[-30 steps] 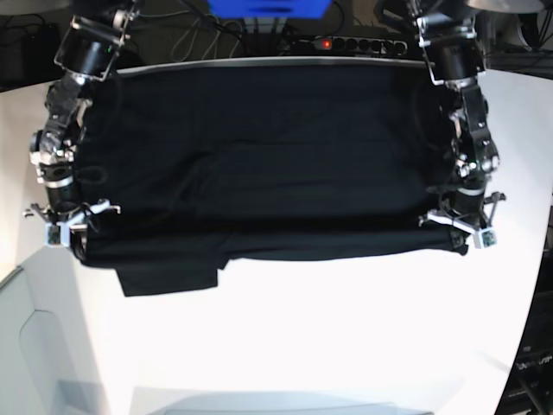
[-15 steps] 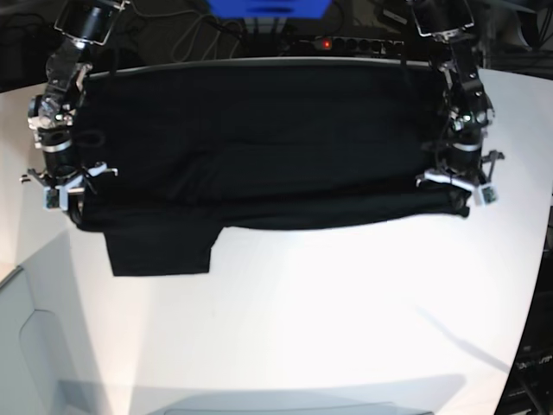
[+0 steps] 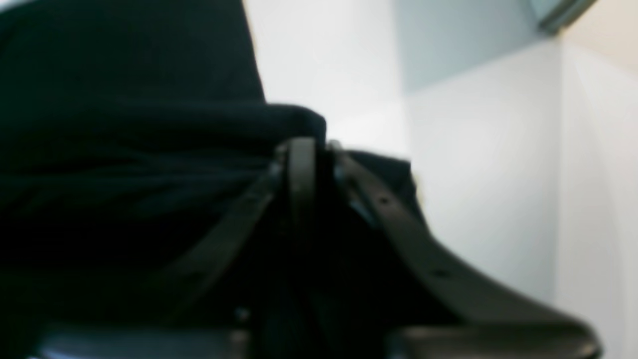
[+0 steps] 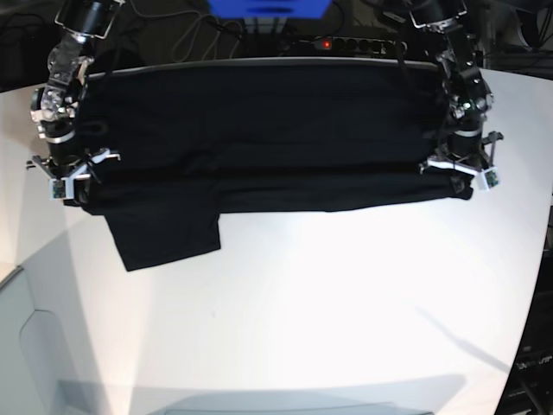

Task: Fold the T-shirt properly
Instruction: 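Open both grippers and release the folded shirt edge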

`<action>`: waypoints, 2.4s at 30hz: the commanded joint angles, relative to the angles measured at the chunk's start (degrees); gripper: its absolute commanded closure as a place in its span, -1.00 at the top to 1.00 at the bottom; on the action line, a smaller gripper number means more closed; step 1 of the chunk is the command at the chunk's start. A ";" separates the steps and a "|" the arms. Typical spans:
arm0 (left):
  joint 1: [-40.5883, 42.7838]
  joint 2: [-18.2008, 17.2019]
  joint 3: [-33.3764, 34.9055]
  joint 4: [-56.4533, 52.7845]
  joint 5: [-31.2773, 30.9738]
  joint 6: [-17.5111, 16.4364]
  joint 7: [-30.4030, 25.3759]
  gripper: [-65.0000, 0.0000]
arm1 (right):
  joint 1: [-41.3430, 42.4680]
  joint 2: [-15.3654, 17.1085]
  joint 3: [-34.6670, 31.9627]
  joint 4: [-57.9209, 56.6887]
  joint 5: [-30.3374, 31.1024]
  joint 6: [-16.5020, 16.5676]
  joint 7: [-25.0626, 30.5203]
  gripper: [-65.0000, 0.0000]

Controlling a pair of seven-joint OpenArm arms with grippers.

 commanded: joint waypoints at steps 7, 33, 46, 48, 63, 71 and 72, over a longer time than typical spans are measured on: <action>-0.49 -0.66 -0.56 2.15 -0.06 0.22 1.86 -0.06 | 0.29 0.09 0.51 7.41 0.89 0.03 1.81 -0.23; -3.04 -0.66 -0.47 4.08 0.02 0.57 2.39 -0.07 | 1.70 -1.85 0.07 11.19 0.63 0.03 1.11 -0.22; -2.77 -0.66 -0.56 3.38 0.02 0.66 2.39 -0.07 | 3.02 -1.85 -0.11 11.19 0.71 0.03 -3.90 -0.21; -2.77 -0.66 -0.65 3.64 0.02 0.66 2.39 -0.06 | 3.02 -1.85 -0.63 11.19 0.71 0.03 -3.82 -0.21; -2.16 0.57 -4.34 3.29 0.02 0.66 2.39 -0.06 | 4.07 -1.85 -1.25 11.19 0.63 0.03 -3.90 -0.21; -3.65 0.57 -4.25 3.29 0.11 0.48 2.47 -0.07 | 4.25 -1.85 -1.25 11.19 0.63 0.03 -3.90 -0.21; -3.65 0.57 -4.16 3.29 0.11 0.48 2.47 -0.07 | 4.25 -1.85 -1.25 11.19 0.63 0.03 -3.90 -0.21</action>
